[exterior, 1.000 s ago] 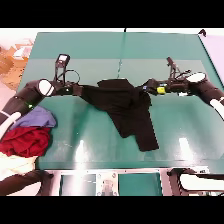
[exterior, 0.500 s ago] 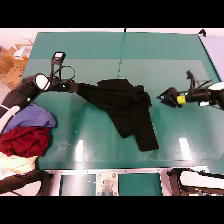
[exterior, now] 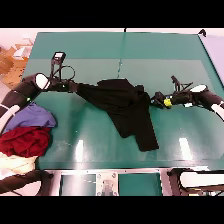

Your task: Fold the shirts.

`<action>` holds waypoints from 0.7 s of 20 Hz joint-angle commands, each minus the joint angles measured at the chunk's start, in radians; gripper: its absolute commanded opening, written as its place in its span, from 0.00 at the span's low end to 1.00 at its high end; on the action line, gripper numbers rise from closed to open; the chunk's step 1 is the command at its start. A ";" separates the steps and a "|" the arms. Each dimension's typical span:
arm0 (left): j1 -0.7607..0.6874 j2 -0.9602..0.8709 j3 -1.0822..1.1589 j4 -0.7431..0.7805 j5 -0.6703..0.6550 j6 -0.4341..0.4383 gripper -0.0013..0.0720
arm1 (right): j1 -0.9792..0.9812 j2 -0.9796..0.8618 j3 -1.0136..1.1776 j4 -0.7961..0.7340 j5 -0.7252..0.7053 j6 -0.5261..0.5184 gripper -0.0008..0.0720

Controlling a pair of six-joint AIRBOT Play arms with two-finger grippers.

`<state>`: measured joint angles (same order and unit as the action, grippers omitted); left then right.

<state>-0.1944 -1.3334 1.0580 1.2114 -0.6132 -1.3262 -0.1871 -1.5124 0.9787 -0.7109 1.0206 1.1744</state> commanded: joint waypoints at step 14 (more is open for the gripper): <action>0.001 0.031 0.178 0.090 -0.200 0.002 0.05 | -0.007 0.111 0.283 0.058 0.202 0.027 0.02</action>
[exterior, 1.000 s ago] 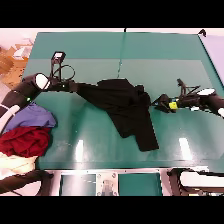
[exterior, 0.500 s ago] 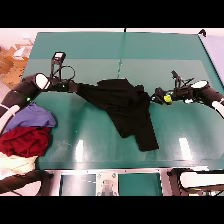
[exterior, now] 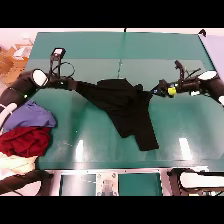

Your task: Fold the shirts.

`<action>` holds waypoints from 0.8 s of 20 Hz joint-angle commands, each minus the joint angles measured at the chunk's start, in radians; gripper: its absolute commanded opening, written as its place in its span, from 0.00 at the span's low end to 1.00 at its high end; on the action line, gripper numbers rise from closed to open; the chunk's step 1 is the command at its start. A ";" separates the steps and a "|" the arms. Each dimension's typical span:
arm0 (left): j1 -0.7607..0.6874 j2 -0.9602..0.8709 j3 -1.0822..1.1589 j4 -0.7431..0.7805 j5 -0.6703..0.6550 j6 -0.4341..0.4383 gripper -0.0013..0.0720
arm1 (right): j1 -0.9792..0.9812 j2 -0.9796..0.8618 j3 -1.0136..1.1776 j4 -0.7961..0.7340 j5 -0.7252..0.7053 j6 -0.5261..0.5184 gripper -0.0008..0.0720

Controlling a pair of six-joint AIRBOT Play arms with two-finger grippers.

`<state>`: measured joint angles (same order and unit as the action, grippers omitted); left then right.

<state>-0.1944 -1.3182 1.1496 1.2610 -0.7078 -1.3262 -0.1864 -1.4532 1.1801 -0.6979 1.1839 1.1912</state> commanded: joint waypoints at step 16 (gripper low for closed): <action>0.001 0.352 0.969 0.140 -0.126 0.142 0.05 | -0.151 0.674 0.819 -0.021 0.031 0.187 0.02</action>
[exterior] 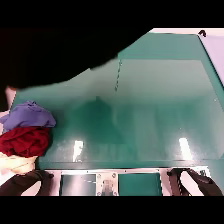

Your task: Fold the shirts.

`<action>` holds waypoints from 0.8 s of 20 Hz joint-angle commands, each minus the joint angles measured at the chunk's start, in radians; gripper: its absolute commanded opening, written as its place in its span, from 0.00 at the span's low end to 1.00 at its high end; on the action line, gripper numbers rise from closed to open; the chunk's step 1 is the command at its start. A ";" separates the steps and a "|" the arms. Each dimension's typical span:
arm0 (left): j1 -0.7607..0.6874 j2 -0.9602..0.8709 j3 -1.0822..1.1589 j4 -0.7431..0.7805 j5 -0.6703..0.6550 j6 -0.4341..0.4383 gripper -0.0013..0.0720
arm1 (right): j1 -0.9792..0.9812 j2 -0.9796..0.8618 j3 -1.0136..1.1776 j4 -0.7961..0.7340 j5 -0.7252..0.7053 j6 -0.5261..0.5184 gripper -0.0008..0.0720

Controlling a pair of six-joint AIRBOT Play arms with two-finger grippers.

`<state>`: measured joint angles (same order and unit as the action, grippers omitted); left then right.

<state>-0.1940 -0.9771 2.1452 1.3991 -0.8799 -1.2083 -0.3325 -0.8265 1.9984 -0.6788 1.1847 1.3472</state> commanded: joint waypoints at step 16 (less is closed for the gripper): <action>-0.114 -0.834 -0.248 -0.463 0.158 0.090 0.05 | -0.001 -0.280 -1.149 -0.134 -0.332 -0.111 0.02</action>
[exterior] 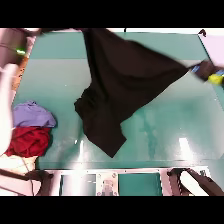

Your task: Fold the shirts.

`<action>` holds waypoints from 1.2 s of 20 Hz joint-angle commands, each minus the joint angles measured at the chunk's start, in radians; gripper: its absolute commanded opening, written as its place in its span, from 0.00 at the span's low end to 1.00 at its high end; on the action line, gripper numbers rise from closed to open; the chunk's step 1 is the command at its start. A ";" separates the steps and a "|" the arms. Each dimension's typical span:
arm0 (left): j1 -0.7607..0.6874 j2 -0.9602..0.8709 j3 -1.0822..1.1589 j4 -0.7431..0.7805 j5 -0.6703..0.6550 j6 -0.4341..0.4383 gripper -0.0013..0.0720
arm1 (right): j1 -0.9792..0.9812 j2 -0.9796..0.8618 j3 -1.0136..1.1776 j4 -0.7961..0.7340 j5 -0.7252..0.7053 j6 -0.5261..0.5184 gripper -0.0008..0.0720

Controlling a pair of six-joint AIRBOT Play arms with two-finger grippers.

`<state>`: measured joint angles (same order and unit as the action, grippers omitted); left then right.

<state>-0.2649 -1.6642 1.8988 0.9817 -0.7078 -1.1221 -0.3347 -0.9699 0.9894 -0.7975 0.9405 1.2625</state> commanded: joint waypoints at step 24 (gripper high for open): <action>0.209 0.566 -1.281 -0.102 -0.387 -0.460 0.99 | -0.202 -0.390 -0.078 -0.015 -0.060 -0.041 0.02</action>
<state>-0.0563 -1.1950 0.9455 1.0546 -1.2736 -1.5898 -0.5335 -1.3407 0.9108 -0.8143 0.8703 1.2209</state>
